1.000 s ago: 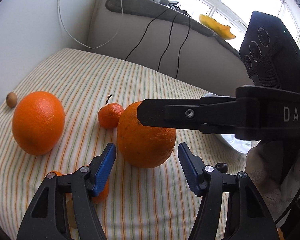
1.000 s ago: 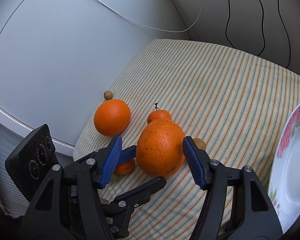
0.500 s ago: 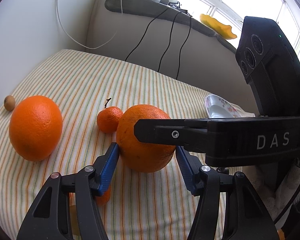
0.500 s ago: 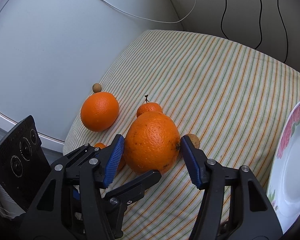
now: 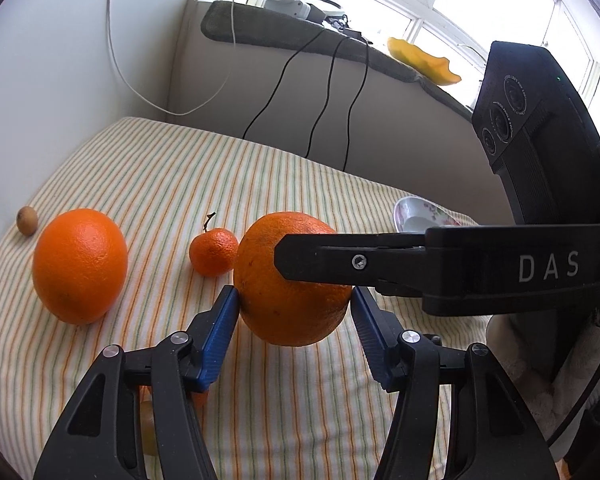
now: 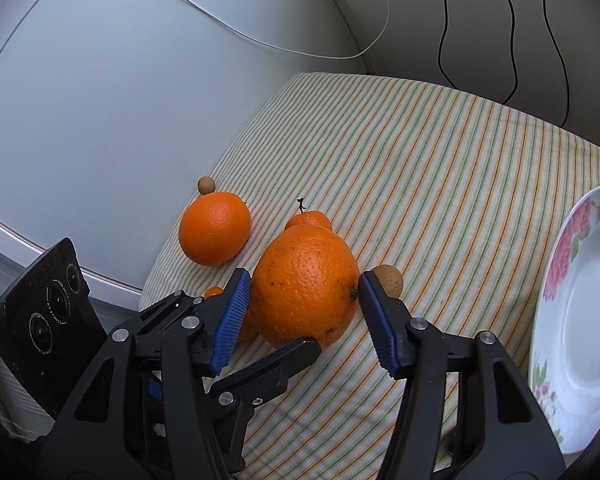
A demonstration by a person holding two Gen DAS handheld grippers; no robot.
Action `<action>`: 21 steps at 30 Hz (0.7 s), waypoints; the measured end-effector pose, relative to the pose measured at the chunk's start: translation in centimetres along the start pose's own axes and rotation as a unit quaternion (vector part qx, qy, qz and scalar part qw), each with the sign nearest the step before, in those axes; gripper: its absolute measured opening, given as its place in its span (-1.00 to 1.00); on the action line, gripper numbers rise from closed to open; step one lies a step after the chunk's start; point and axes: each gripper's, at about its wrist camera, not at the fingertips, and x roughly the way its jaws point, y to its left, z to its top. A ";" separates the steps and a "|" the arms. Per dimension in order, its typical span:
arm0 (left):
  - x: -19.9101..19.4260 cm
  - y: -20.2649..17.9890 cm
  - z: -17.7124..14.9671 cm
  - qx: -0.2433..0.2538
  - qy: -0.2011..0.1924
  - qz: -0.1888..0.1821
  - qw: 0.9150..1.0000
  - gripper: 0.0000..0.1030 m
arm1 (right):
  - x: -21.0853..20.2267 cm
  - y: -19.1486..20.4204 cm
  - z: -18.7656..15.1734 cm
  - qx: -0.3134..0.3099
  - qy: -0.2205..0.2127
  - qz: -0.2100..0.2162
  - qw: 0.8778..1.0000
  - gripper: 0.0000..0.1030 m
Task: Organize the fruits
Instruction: 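Lift the large orange with the left tool and lower it onto the plate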
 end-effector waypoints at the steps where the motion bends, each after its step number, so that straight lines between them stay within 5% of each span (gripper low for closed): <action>1: -0.1 -0.2 0.0 0.001 -0.001 -0.001 1.000 0.11 | -0.3 0.0 -0.1 0.000 -0.002 0.000 1.000 0.14; 21: 0.9 -8.5 1.4 0.074 -0.008 -0.047 0.996 0.11 | -9.2 -3.0 -2.2 0.018 -0.067 -0.037 0.997 0.14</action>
